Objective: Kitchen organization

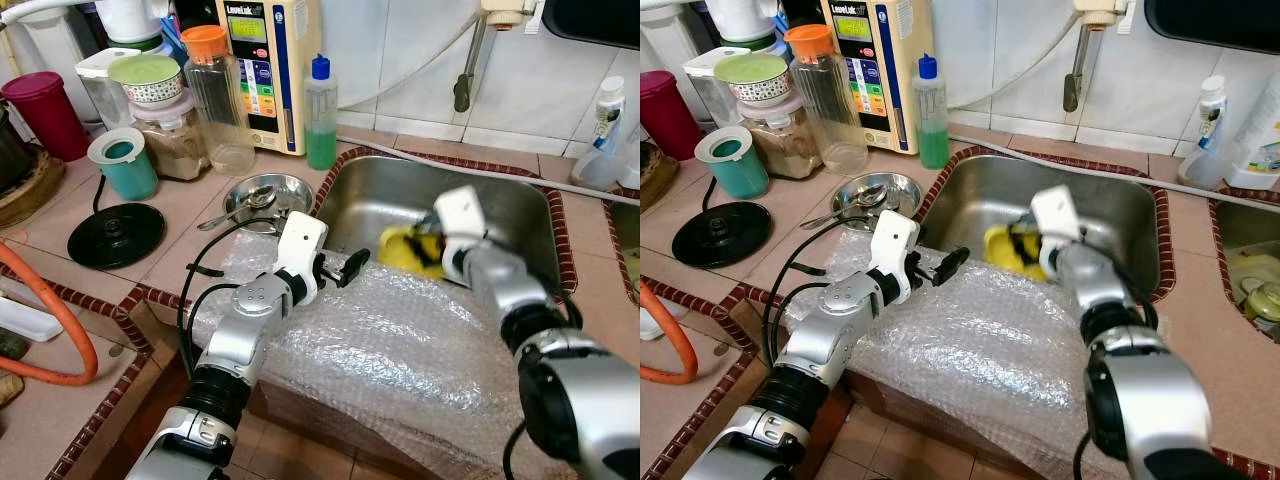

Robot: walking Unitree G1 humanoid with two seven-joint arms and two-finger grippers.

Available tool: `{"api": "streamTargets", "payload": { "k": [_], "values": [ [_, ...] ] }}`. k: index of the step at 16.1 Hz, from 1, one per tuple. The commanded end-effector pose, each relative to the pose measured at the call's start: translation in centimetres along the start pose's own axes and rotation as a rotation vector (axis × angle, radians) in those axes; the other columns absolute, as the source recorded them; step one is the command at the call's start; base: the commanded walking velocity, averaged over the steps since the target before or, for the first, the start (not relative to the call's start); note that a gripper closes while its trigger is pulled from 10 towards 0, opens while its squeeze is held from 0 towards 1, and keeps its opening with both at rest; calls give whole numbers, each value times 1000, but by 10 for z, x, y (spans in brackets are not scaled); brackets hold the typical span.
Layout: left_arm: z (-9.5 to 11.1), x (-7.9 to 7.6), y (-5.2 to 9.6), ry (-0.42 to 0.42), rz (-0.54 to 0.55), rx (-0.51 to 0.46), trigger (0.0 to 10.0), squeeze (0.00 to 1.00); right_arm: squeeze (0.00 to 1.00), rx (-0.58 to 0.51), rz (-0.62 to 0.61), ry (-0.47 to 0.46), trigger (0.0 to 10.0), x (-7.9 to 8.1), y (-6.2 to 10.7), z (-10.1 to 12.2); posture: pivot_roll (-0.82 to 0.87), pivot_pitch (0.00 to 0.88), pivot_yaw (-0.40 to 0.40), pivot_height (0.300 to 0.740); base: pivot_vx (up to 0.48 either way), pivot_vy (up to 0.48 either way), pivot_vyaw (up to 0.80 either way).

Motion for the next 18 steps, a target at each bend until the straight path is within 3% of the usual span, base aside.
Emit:
{"api": "streamTargets", "payload": {
  "k": [1,2,3,4,6,7,8,9,10,11,12,13,14,16,17,18],
  "values": [
    [-5,1,1,-6,-4,27,10000,0,1000,0,-6,-11,10000,-5,0,5,43,0,70,740,0,0,0],
    [-6,1,1,-5,-2,31,10000,0,918,2,-79,-28,10000,-17,2,6,42,0,70,740,0,0,0],
    [-6,2,1,-6,-1,33,10000,0,925,10,-19,-51,10000,-11,2,4,41,0,73,740,0,0,0],
    [-6,1,1,-6,-2,34,10000,0,631,20,24,-20,10000,-6,2,2,41,0,72,740,0,0,0],
    [-7,0,1,-6,-6,37,10000,0,588,22,17,91,10000,-6,2,2,41,0,75,740,0,0,0],
    [-7,-1,1,-5,-9,40,10000,0,78,28,52,137,10000,-1,2,0,40,0,78,740,0,0,0],
    [-7,-1,2,-4,-11,41,10000,0,0,34,-16,124,10000,-9,2,0,43,0,77,740,0,0,0],
    [-8,-1,2,-4,-12,43,10000,0,0,60,142,175,10000,10,2,-6,39,0,79,740,0,0,0],
    [-8,-2,2,-4,-13,44,10000,0,0,0,12,115,10000,-5,1,6,43,0,77,740,0,0,0],
    [-8,-2,2,-3,-12,45,10000,0,0,-12,12,91,10000,-6,2,8,41,0,78,740,0,0,0],
    [-8,-2,2,-2,-11,44,10000,0,0,-102,-166,18,10000,-30,6,24,47,0,76,740,0,0,0],
    [-8,-2,2,-1,-10,45,10000,0,0,-107,-174,-93,10000,-36,7,25,41,0,78,740,0,0,0],
    [-9,-2,2,1,-11,46,10000,0,0,-104,-101,-282,10000,-28,5,23,40,0,76,740,0,0,0],
    [-9,-2,2,5,-12,47,10000,0,0,-108,-51,-567,10000,-20,2,22,42,0,76,740,0,0,0],
    [-9,-1,2,10,-8,49,10000,0,0,-78,-42,-860,10000,-14,1,15,42,0,75,740,0,0,0],
    [-9,-1,3,11,-8,51,10000,0,0,-75,-55,-939,10000,-13,0,13,42,0,75,740,0,0,0]
  ]
}}
Point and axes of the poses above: a point about 5 cm out from each wrist's last joint towards the gripper, its own y axis pointing back from the gripper into the wrist, its own z axis along the axis of the wrist's last joint, x = y × z, the point moved 3 cm from there along -y, pointing out of the wrist towards the gripper, and after that the axes turned 3 degrees about -y, right-handed, at the moved point
